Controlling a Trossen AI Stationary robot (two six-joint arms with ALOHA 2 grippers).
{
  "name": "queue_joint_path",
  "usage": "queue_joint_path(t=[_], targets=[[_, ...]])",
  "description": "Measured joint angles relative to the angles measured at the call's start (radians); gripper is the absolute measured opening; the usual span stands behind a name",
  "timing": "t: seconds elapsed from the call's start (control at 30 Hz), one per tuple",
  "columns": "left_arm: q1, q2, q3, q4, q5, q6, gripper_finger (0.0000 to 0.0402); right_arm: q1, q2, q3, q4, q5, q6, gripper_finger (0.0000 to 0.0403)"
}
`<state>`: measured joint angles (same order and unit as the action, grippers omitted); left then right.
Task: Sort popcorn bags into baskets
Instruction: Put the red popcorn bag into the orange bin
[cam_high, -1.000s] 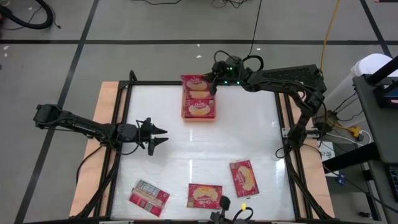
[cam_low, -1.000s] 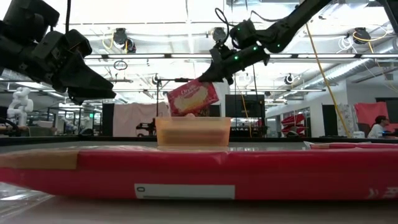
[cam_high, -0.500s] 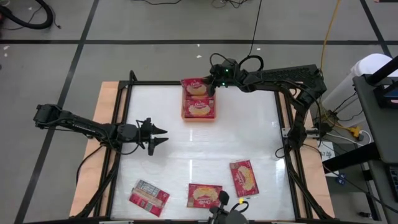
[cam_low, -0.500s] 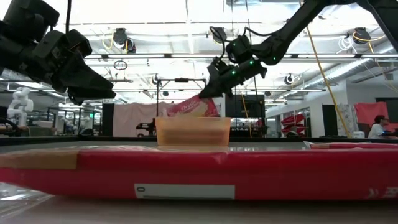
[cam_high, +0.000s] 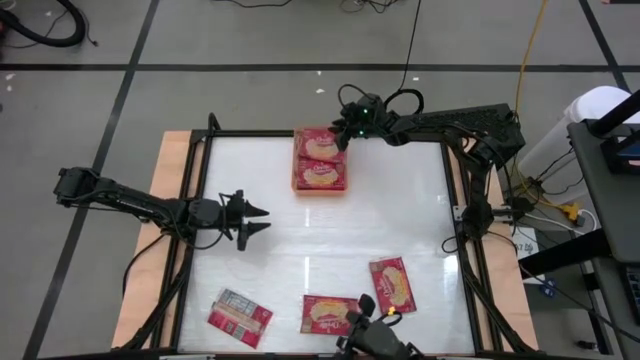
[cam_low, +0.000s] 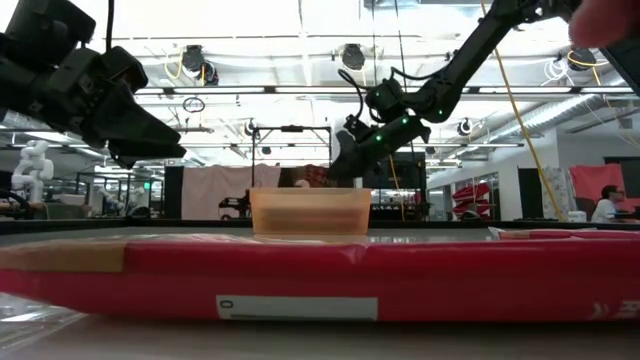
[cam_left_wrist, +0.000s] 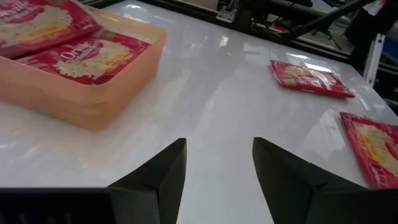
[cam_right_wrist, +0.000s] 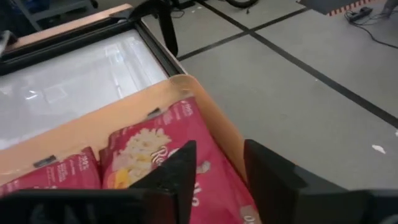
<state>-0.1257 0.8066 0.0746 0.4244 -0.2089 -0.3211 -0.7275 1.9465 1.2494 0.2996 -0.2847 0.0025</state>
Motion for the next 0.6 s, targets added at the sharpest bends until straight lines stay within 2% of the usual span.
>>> queue_joint_path(t=[0.13,0.27,0.43,0.6], targets=[[0.000,0.000,0.000,0.000,0.009,0.004,0.0186,-0.001,-0.017,-0.001,-0.028,0.008,0.014,0.0156],[0.000,0.000,0.000,0.000,0.009,-0.006,0.0186,0.041,-0.081,0.000,-0.131,-0.029,0.036,0.0155],[0.000,0.000,0.000,0.000,0.009,-0.007,0.0186,0.099,-0.103,-0.001,-0.271,0.003,0.020,0.0107],[0.015,0.000,0.000,0.020,0.010,0.004,0.0186,0.113,-0.093,0.000,-0.344,0.154,-0.034,0.0046]])
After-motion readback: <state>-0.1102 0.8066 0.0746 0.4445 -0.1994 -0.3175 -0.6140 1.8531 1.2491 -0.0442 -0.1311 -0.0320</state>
